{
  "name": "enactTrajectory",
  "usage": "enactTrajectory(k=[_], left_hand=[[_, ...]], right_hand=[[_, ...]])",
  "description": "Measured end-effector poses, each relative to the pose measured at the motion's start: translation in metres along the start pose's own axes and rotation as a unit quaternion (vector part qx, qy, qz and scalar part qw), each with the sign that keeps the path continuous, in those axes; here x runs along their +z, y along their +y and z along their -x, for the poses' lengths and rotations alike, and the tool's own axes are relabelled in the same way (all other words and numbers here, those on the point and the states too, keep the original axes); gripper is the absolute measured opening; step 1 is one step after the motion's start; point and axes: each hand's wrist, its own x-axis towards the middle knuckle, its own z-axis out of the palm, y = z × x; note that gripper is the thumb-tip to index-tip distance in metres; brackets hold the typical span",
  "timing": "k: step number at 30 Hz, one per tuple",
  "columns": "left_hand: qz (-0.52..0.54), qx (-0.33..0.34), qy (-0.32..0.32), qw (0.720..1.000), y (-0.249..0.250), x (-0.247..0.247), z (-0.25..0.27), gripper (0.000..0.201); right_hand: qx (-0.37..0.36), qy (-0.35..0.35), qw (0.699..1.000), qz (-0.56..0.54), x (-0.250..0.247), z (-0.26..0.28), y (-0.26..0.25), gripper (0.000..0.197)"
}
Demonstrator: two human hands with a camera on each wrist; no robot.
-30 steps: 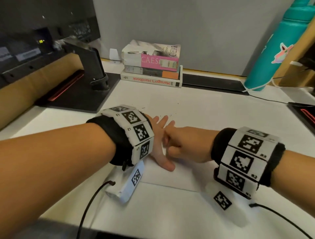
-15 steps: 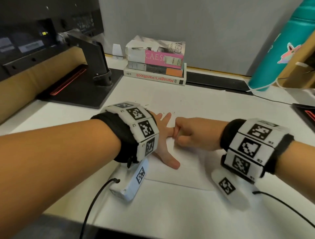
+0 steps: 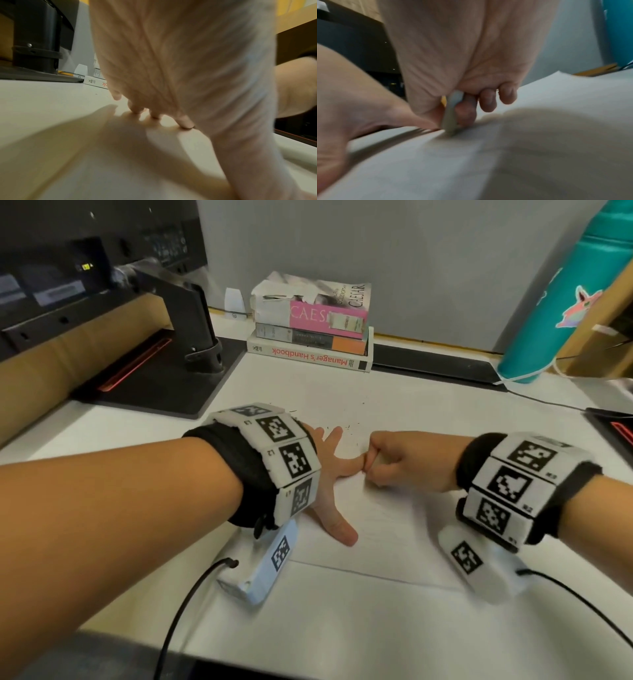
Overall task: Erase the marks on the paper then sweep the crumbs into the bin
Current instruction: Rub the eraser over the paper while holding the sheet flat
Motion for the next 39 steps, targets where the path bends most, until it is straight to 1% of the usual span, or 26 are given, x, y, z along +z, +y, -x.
enactTrajectory(k=[1, 3, 4, 7, 8, 9, 11, 12, 13, 15, 16, 19, 20, 21, 23, 24, 25, 27, 28, 31, 32, 33, 35, 36, 38, 39], left_hand=[[0.003, 0.002, 0.000, 1.000, 0.000, -0.001, 0.001, 0.119], [0.013, 0.007, 0.006, 1.000, 0.000, 0.000, 0.001, 0.119], [0.011, 0.007, 0.006, 1.000, 0.000, 0.000, 0.001, 0.119], [-0.005, 0.001, -0.001, 1.000, 0.001, -0.001, 0.001, 0.120], [-0.005, 0.001, -0.002, 1.000, 0.001, -0.001, 0.002, 0.120], [-0.003, 0.004, -0.002, 1.000, 0.001, -0.001, 0.002, 0.118], [0.004, 0.012, 0.003, 1.000, 0.001, -0.001, 0.002, 0.116], [0.005, 0.014, 0.004, 1.000, 0.000, -0.001, 0.002, 0.116], [0.005, 0.013, 0.002, 1.000, 0.000, 0.000, 0.002, 0.117], [0.010, 0.008, -0.001, 1.000, 0.000, -0.001, 0.003, 0.118], [0.014, 0.007, -0.004, 1.000, 0.000, 0.000, 0.003, 0.118], [0.024, 0.011, -0.005, 1.000, -0.001, 0.000, 0.002, 0.119], [0.022, 0.012, -0.003, 1.000, -0.001, 0.001, 0.001, 0.121], [0.017, 0.011, -0.002, 1.000, -0.001, 0.001, 0.001, 0.122], [0.008, 0.005, -0.001, 1.000, -0.001, 0.002, 0.000, 0.125], [0.008, 0.004, -0.001, 1.000, -0.002, 0.002, 0.000, 0.126], [0.012, 0.006, -0.001, 1.000, -0.003, 0.003, -0.001, 0.126], [0.027, 0.010, 0.005, 1.000, -0.004, 0.004, -0.002, 0.127], [0.028, 0.011, 0.006, 1.000, -0.004, 0.004, -0.002, 0.127], [0.011, 0.002, -0.002, 1.000, -0.001, 0.002, 0.000, 0.127], [0.010, 0.001, -0.004, 1.000, -0.001, 0.001, 0.001, 0.127], [0.011, 0.002, -0.004, 1.000, -0.001, 0.001, 0.001, 0.126], [0.016, 0.005, -0.001, 1.000, -0.002, 0.000, 0.000, 0.127], [0.015, 0.005, -0.002, 1.000, -0.002, 0.001, 0.001, 0.127], [0.013, 0.002, -0.006, 1.000, -0.001, 0.000, 0.002, 0.126], [0.015, -0.001, -0.006, 1.000, 0.000, 0.000, 0.003, 0.126]], right_hand=[[-0.020, -0.009, 1.000, 0.003, 0.003, 0.001, -0.002, 0.007], [-0.065, -0.049, 0.997, -0.015, 0.014, 0.005, -0.008, 0.015], [-0.065, -0.052, 0.996, -0.029, 0.015, 0.006, -0.008, 0.017], [0.000, 0.003, 1.000, -0.017, 0.000, 0.004, 0.002, 0.014], [0.001, 0.009, 1.000, -0.006, -0.001, 0.003, 0.002, 0.014], [-0.017, 0.000, 1.000, 0.000, 0.002, 0.002, -0.001, 0.015], [-0.066, -0.040, 0.997, -0.014, 0.015, 0.002, -0.010, 0.013], [-0.072, -0.044, 0.996, -0.024, 0.018, 0.001, -0.012, 0.011], [-0.062, -0.029, 0.997, -0.026, 0.016, -0.001, -0.011, 0.010], [-0.015, 0.008, 1.000, -0.017, 0.007, -0.004, -0.008, 0.017], [-0.011, 0.008, 1.000, -0.015, 0.005, -0.004, -0.007, 0.017], [-0.077, -0.050, 0.995, -0.037, 0.018, 0.001, -0.014, 0.011], [-0.075, -0.048, 0.995, -0.040, 0.018, 0.002, -0.012, 0.010], [-0.055, -0.028, 0.998, -0.031, 0.014, 0.000, -0.007, 0.011], [0.004, 0.011, 1.000, -0.006, 0.002, -0.002, 0.002, 0.016], [0.003, 0.011, 1.000, 0.001, 0.001, -0.001, 0.003, 0.014], [-0.020, 0.001, 1.000, 0.002, 0.005, 0.001, 0.001, 0.010], [-0.066, -0.039, 0.997, -0.028, 0.015, 0.006, -0.001, 0.015], [-0.063, -0.039, 0.996, -0.043, 0.016, 0.007, 0.000, 0.016], [0.006, 0.007, 0.999, -0.041, 0.002, 0.007, 0.010, 0.007], [0.004, 0.006, 0.999, -0.034, 0.002, 0.007, 0.010, 0.006], [-0.016, -0.002, 0.999, -0.031, 0.005, 0.008, 0.008, 0.005], [-0.058, -0.033, 0.997, -0.048, 0.014, 0.010, 0.005, 0.015], [-0.050, -0.031, 0.996, -0.068, 0.014, 0.011, 0.006, 0.019], [0.003, 0.005, 0.997, -0.081, 0.003, 0.010, 0.015, 0.015], [0.016, 0.017, 0.998, -0.063, 0.000, 0.010, 0.017, 0.012]])
